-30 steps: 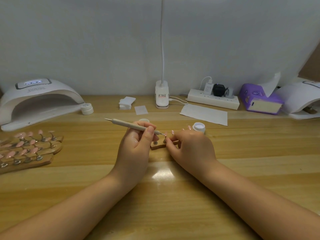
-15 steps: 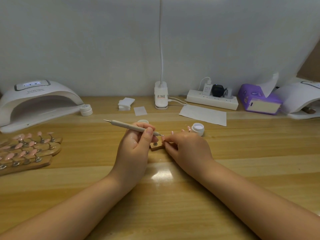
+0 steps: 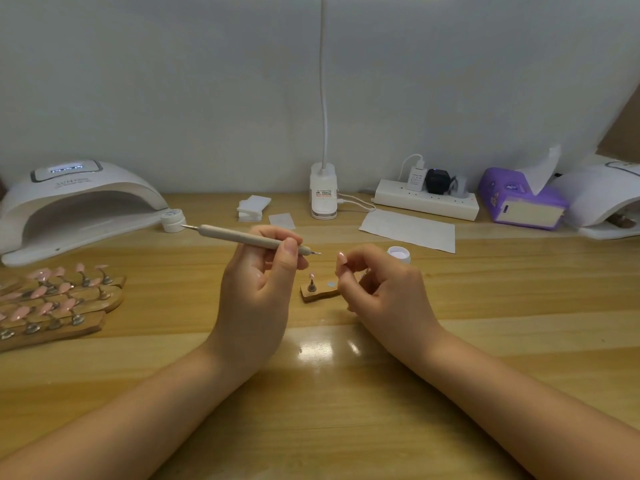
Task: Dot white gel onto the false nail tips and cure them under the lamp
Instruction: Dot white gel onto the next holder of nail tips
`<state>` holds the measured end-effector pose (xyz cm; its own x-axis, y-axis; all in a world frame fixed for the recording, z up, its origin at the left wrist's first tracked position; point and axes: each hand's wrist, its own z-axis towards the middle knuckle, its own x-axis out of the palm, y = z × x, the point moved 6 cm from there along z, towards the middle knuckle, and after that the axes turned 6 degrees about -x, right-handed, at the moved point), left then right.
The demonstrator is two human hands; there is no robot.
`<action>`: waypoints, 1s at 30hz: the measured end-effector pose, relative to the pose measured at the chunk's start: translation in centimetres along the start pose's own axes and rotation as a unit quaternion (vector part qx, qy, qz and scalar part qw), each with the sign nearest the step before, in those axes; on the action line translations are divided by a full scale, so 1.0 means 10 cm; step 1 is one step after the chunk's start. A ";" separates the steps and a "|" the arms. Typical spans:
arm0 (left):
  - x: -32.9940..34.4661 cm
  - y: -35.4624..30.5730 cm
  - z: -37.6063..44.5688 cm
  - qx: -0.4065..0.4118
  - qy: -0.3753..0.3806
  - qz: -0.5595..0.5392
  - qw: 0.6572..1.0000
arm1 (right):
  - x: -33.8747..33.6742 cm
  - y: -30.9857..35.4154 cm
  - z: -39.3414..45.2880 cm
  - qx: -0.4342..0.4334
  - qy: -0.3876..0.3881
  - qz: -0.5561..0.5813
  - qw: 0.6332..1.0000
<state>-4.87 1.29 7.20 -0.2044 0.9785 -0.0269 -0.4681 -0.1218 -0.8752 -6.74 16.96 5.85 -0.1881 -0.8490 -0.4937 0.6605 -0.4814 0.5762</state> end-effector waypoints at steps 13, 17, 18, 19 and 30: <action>0.08 -0.30 -0.07 0.118 0.031 0.062 0.991 | -0.07 0.07 0.01 -0.048 -0.029 0.068 0.996; 0.08 -0.34 -0.08 0.133 0.035 0.068 0.988 | -0.07 0.09 0.01 -0.059 -0.032 0.068 0.995; 0.08 -0.34 -0.08 0.133 0.036 0.068 0.988 | -0.07 0.10 0.01 -0.063 -0.033 0.065 0.995; 0.08 -0.34 -0.08 0.135 0.035 0.067 0.988 | -0.07 0.11 0.01 -0.065 -0.034 0.063 0.995; 0.08 -0.32 -0.08 0.136 0.028 0.081 0.987 | -0.08 0.12 0.00 -0.070 -0.038 0.055 0.995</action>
<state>-2.87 2.56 9.56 -0.2513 0.9493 -0.1887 -0.6488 -0.3099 -0.6950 -5.85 17.06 6.94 -0.1604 -0.9116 -0.3784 0.7740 -0.3541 0.5250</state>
